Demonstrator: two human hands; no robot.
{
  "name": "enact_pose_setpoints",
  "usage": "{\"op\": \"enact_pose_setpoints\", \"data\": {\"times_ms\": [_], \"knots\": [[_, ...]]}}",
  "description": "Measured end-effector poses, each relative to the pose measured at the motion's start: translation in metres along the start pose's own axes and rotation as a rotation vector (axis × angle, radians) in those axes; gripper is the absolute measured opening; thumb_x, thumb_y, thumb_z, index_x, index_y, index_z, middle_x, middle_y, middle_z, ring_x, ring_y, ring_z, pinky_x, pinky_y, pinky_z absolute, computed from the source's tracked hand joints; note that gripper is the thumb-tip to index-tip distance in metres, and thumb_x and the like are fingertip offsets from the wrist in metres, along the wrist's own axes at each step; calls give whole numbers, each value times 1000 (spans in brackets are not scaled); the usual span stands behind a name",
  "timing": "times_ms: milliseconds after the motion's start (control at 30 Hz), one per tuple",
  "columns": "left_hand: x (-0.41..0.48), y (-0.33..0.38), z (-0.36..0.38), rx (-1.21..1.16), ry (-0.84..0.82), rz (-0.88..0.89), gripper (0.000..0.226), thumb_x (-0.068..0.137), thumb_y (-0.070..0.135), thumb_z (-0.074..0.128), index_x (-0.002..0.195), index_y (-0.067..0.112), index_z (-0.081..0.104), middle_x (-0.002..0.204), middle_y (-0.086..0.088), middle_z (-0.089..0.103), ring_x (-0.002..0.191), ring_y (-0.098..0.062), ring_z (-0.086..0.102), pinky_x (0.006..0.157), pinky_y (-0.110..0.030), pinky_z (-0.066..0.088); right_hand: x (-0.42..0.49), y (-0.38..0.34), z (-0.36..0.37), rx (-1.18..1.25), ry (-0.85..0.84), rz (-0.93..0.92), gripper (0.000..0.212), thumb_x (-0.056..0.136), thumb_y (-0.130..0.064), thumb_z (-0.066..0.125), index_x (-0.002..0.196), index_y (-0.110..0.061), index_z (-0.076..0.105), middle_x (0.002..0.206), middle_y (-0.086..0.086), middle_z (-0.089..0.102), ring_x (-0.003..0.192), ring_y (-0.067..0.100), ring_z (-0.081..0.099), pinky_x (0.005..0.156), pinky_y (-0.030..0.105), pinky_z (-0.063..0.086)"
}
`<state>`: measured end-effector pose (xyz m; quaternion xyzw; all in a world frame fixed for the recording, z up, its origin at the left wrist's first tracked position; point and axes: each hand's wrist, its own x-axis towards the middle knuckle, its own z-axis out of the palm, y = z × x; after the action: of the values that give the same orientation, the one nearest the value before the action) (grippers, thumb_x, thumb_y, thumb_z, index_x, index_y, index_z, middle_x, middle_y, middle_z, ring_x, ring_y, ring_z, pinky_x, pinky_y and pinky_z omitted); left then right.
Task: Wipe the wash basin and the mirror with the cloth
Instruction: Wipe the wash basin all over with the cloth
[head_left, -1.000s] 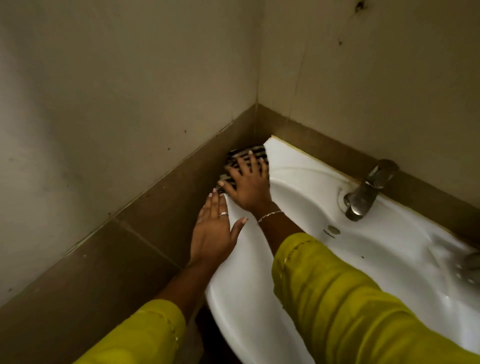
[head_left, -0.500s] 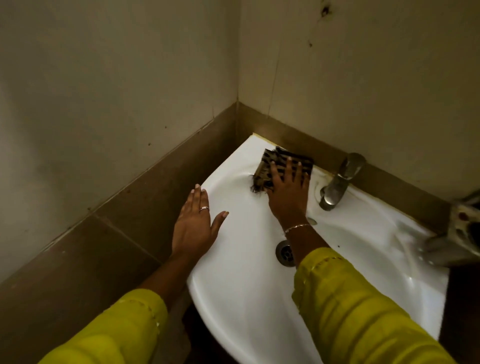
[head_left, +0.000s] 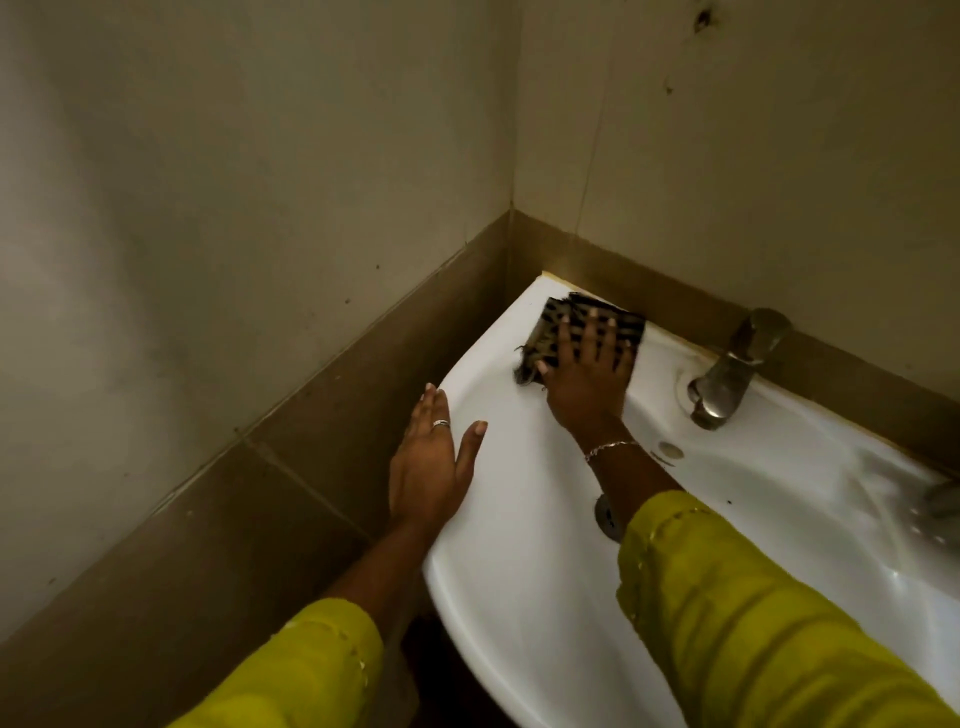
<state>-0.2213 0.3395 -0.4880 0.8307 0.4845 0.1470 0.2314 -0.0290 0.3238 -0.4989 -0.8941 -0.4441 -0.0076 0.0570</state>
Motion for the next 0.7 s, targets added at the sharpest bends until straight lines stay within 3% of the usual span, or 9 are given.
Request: {"op": "enact_pose_setpoints", "data": {"times_ms": [167,233,300,367,433,500,600,700], "knots": [[0,0,-2,-51,18,-20,77,83,52,20,146,8,20,155,-7,21,143,-18,19,111,-27,22,3,-46,3,134,-15,-338,58,86,-47,33,131,-16,51,136,20,49,125,44,44,101,61,29],[0,1,-3,-94,44,-31,77,83,52,22,145,7,21,154,-9,24,142,-19,22,111,-28,24,-5,-57,7,166,-42,-550,57,87,-48,28,129,-19,53,138,16,48,127,41,42,105,57,25],[-1,2,-4,-142,59,-61,77,83,51,22,145,5,20,153,-12,25,142,-21,24,110,-29,25,-14,-61,5,226,-78,-670,59,89,-51,24,134,-22,47,146,11,38,137,34,29,111,51,12],[-1,2,-5,-196,76,-92,77,83,49,22,145,4,19,153,-13,27,140,-24,27,109,-31,28,-15,-64,-4,448,-111,-579,54,91,-45,26,133,-20,48,146,7,39,139,27,25,114,45,9],[-1,0,-5,-246,94,-99,75,84,48,22,145,4,20,151,-14,30,138,-26,32,107,-32,31,-8,-73,-18,706,-28,-374,42,93,-31,37,127,-12,55,138,11,49,134,28,35,114,43,21],[-3,-1,-4,-322,115,-116,73,84,47,24,145,5,22,149,-15,33,136,-27,34,106,-30,31,1,-86,-27,596,73,-204,38,96,-24,40,131,-14,49,146,11,38,140,28,23,115,42,13],[-4,-2,-6,-473,191,-209,72,83,45,26,143,4,27,145,-17,39,134,-28,38,105,-28,31,5,-109,-21,283,-38,-85,50,97,-37,34,143,-19,29,156,15,5,143,34,-6,111,55,-7],[-3,-2,-8,-551,252,-252,70,85,42,26,140,1,32,142,-19,44,131,-29,41,105,-31,33,-4,-123,-7,230,-111,10,53,96,-37,35,145,-21,23,155,17,-9,140,40,-15,104,68,-4]]}}
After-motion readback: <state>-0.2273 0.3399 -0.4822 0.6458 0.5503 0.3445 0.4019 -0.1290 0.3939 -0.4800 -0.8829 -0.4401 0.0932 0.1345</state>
